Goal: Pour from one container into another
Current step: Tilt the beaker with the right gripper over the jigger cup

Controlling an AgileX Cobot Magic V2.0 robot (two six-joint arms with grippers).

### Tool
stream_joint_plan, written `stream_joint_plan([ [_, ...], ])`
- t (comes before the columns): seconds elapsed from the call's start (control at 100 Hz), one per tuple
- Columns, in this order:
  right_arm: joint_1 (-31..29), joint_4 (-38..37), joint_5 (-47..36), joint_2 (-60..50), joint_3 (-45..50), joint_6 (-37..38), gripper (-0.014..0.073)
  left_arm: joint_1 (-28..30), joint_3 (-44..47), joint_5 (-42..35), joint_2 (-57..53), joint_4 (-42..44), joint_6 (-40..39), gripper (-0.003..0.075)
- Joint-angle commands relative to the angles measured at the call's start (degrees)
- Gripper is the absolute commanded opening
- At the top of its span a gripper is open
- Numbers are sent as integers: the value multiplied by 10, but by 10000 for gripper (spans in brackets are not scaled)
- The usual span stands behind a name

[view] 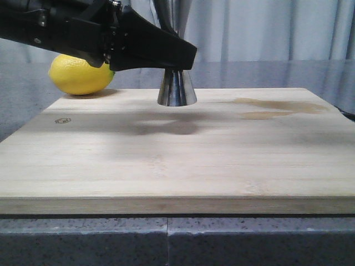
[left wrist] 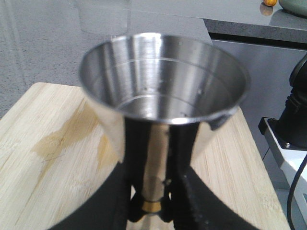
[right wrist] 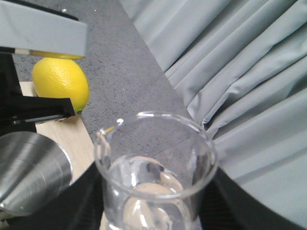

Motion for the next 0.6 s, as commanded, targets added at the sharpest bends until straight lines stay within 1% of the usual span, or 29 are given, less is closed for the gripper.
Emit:
stream_joint_plan([
  [0.0, 1, -18, -27, -19, -23, 0, 164, -5, -17, 59, -29, -40, -6, -13],
  [0.35, 22, -49, -16, -19, -23, 0, 164, -5, -17, 59, -29, -40, -6, -13],
  [0.59, 22, -56, -10, -19, -23, 0, 164, -5, -17, 59, -29, -40, -6, -13],
])
